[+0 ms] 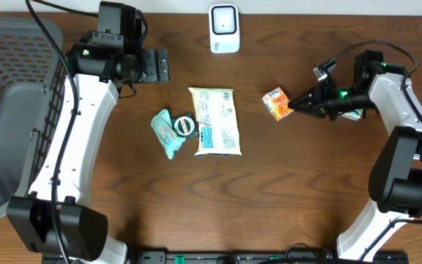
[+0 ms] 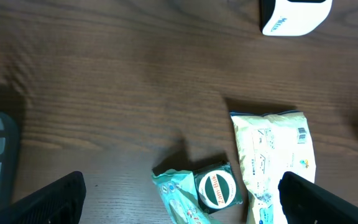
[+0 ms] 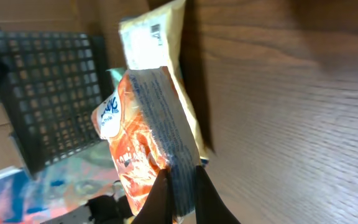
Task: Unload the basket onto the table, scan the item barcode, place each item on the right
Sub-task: 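Lift the orange pack and hold it to the right, then carry the orange pack to the white scanner and hold it over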
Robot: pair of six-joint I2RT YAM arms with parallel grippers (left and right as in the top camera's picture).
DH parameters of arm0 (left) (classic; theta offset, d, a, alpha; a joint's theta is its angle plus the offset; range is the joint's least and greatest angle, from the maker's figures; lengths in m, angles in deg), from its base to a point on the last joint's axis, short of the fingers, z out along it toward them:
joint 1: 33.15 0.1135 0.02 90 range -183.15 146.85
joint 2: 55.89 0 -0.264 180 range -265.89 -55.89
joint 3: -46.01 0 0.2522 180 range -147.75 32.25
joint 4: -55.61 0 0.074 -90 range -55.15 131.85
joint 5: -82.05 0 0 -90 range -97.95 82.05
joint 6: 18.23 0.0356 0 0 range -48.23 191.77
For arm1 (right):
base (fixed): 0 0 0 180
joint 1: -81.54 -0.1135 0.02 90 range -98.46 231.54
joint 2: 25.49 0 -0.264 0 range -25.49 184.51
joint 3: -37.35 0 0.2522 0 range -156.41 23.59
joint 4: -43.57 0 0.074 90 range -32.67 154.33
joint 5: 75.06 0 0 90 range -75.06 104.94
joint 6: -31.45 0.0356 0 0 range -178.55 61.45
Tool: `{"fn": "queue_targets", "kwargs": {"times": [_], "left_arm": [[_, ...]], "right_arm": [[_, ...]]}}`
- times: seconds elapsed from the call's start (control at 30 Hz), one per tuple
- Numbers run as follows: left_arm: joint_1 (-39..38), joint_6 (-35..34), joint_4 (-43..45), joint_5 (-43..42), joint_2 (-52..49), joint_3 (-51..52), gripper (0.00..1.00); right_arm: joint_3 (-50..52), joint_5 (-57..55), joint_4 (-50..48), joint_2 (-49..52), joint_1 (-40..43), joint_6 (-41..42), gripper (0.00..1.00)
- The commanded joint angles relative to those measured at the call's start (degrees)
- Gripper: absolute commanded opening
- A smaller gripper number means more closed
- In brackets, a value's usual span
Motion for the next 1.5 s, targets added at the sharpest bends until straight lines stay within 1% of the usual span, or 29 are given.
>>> {"fn": "queue_targets", "kwargs": {"times": [0.0, 0.23, 0.37, 0.43, 0.67, 0.9, 1.0, 1.1, 1.23, 1.3, 1.47], "left_arm": [[0.04, -0.31, -0.15, 0.37, 0.35, -0.52, 0.98], [0.04, -0.31, -0.15, 0.37, 0.35, -0.52, 0.98], [0.04, -0.31, -0.15, 0.37, 0.35, -0.52, 0.98], [0.04, -0.31, -0.15, 0.37, 0.35, -0.52, 0.98], [0.04, -0.31, -0.15, 0.37, 0.35, -0.52, 0.98], [0.04, -0.31, -0.15, 0.37, 0.35, -0.52, 0.98], [0.04, -0.31, -0.15, 0.37, 0.35, -0.52, 0.98], [0.04, -0.31, -0.15, 0.37, 0.35, -0.52, 0.97], [0.04, -0.31, -0.15, 0.37, 0.35, -0.52, 0.98], [0.04, -0.31, -0.15, 0.37, 0.35, -0.52, 0.98], [0.04, -0.31, -0.15, 0.37, 0.35, -0.52, 0.98]], "right_arm": [[1.68, 8.55, -0.15, 0.5, 1.73, -3.78, 0.01], [3.48, 19.85, -0.02, 0.5, 1.81, -6.34, 0.01], [3.48, 29.29, -0.61, 0.5, 1.81, -6.29, 0.01], [3.43, 32.26, -1.01, 0.5, 1.81, -5.4, 0.01], [3.41, 32.24, -1.64, 0.42, 1.81, -2.16, 0.01], [3.41, 32.2, -1.68, 0.35, 1.7, -2.19, 0.01], [3.37, 26.73, -2.86, 0.35, 1.22, 0.0, 0.01], [3.06, 15.37, -5.27, 0.35, -0.46, 5.05, 0.01], [0.52, 4.26, -7.96, 0.35, -3.58, 10.32, 0.01], [-2.4, -1.33, -8.33, 0.35, -5.46, 12.76, 0.01], [-14.19, -19.41, -8.31, 0.48, -11.93, 18.56, 0.01]]}}
